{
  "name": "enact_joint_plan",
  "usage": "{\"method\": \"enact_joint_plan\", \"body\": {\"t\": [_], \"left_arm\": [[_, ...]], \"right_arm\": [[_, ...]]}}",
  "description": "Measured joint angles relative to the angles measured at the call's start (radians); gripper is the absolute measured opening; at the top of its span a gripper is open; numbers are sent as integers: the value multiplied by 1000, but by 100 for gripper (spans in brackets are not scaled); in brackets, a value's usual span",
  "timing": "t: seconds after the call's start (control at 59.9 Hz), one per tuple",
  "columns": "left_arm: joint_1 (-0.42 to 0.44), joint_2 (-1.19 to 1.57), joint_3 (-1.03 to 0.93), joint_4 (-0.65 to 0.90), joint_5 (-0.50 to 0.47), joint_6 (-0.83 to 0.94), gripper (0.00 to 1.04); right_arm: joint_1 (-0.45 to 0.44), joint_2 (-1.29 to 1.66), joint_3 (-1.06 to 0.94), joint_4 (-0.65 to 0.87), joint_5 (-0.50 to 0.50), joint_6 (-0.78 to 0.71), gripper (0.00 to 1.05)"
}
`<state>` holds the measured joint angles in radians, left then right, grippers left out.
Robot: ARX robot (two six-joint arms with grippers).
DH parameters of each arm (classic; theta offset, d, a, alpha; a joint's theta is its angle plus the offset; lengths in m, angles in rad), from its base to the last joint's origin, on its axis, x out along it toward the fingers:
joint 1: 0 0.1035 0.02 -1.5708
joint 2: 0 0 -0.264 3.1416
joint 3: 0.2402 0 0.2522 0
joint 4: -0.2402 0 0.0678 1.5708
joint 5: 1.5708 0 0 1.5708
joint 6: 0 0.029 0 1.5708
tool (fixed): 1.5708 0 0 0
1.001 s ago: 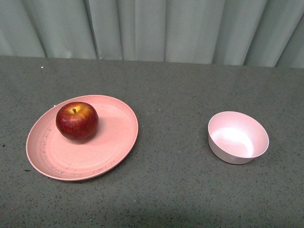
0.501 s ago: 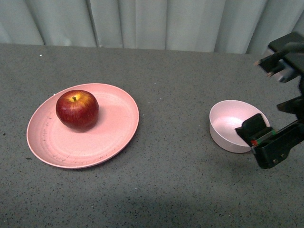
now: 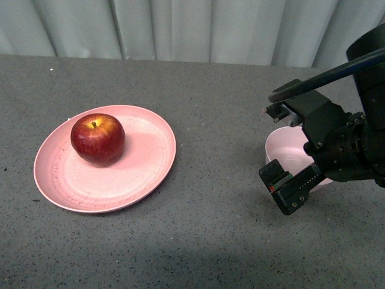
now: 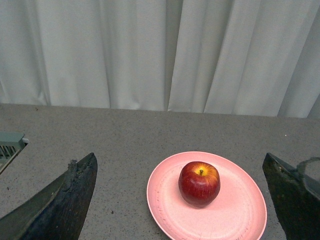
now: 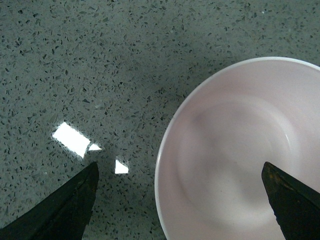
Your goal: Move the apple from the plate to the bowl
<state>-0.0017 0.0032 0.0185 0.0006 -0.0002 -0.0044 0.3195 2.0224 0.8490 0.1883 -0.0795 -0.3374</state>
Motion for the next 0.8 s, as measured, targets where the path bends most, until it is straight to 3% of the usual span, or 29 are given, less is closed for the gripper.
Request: {"method": "enact_joint_plan", "body": {"t": [0.317, 0.4, 0.601, 0.801], "left_arm": [[0, 0, 0, 0, 0, 0, 98], [0, 0, 0, 0, 0, 0, 98], [0, 0, 0, 0, 0, 0, 98], [0, 0, 0, 0, 0, 0, 98]], "right_arm": [[10, 47, 34, -14, 26, -7, 48], [9, 47, 34, -18, 25, -7, 30], [6, 47, 34, -18, 25, -9, 1], [15, 18, 31, -27, 8, -16, 1]]}}
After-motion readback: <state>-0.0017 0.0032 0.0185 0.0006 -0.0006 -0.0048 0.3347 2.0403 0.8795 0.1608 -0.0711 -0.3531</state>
